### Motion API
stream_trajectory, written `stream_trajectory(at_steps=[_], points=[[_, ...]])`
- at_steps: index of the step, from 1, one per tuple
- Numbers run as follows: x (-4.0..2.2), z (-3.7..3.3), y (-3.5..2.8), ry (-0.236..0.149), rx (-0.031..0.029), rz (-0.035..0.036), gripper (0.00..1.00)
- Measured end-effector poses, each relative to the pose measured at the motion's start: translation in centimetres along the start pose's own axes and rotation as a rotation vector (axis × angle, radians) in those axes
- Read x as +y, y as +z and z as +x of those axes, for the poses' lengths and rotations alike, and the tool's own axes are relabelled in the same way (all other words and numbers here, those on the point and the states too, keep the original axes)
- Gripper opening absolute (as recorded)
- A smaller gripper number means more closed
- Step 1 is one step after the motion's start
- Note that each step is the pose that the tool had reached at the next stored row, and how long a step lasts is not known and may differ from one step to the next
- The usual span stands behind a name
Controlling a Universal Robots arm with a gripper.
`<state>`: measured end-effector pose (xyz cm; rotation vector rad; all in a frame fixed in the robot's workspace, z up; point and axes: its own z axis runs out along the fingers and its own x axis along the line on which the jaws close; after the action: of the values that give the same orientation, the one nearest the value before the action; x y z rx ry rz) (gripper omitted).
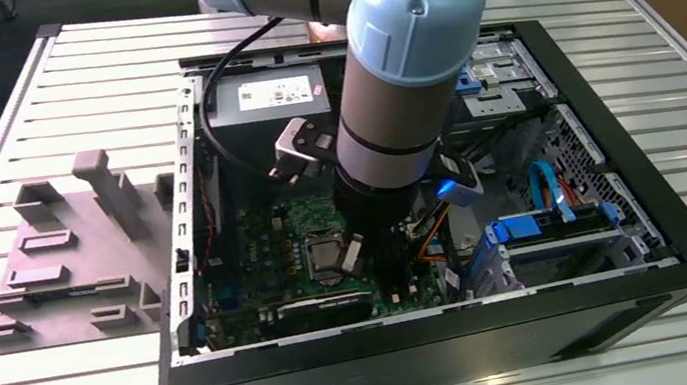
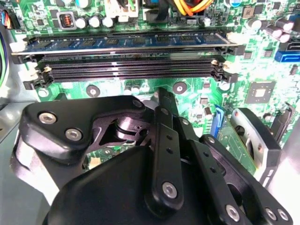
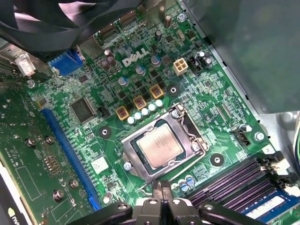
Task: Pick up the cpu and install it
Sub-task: 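Install the first cpu locking lever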
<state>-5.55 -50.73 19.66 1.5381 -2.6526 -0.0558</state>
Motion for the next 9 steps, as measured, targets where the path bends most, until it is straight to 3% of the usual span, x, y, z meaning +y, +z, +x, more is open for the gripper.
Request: stream_trajectory(at_steps=[9], points=[[-0.42,-0.19,0.13,0.000,-0.0005,0.0003,0.10]])
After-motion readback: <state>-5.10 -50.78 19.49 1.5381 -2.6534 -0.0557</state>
